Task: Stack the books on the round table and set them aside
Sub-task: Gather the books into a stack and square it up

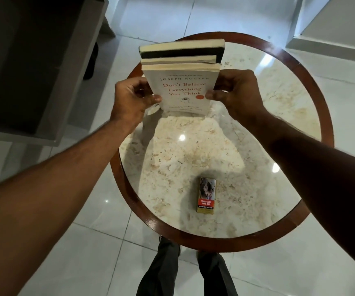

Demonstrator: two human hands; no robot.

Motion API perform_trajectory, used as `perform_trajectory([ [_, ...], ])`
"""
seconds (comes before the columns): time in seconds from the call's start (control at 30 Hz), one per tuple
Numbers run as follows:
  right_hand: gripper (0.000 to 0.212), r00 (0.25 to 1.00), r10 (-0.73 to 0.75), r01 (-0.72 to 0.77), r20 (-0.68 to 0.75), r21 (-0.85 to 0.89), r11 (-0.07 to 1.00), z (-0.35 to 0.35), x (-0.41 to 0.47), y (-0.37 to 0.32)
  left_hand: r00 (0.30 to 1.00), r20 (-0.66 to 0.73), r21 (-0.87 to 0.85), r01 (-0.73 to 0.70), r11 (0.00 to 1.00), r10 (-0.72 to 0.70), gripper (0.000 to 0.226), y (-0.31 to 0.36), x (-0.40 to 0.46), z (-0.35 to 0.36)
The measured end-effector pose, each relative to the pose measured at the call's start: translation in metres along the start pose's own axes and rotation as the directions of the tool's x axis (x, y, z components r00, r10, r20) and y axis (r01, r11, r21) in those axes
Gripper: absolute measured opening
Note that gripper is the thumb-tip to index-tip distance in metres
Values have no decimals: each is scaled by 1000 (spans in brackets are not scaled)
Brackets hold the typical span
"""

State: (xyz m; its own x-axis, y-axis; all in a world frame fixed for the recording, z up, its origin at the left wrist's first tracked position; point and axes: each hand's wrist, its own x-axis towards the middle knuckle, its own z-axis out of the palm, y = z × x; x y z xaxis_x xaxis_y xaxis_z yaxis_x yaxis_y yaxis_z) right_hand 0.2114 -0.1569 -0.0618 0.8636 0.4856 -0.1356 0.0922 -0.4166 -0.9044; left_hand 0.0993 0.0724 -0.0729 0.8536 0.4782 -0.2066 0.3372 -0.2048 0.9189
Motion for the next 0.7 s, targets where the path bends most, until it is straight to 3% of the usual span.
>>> perform_trajectory([
  [0.13, 35, 997, 72, -71, -5, 52, 996, -19, -7, 0, 1000, 5, -12, 17, 1000, -17, 43, 11, -2, 14],
  [0.27, 36, 966, 257, -249, -40, 131, 959, -63, -20, 5, 990, 23, -93, 143, 985, -141, 38, 34, -8, 63],
  [0.37, 39, 906, 412, -397, -99, 142, 907, -105, -35, 19, 963, 64, -109, 269, 957, -263, 20, 53, -17, 121],
  [0.53, 34, 760, 632, -624, -151, 100, 775, -161, -48, 60, 897, 84, -68, 439, 896, -434, 14, 57, -31, 209],
  [0.7, 37, 693, 704, -708, -155, 35, 705, -181, -43, 91, 846, 24, -50, 532, 845, -532, 15, 54, -31, 262],
])
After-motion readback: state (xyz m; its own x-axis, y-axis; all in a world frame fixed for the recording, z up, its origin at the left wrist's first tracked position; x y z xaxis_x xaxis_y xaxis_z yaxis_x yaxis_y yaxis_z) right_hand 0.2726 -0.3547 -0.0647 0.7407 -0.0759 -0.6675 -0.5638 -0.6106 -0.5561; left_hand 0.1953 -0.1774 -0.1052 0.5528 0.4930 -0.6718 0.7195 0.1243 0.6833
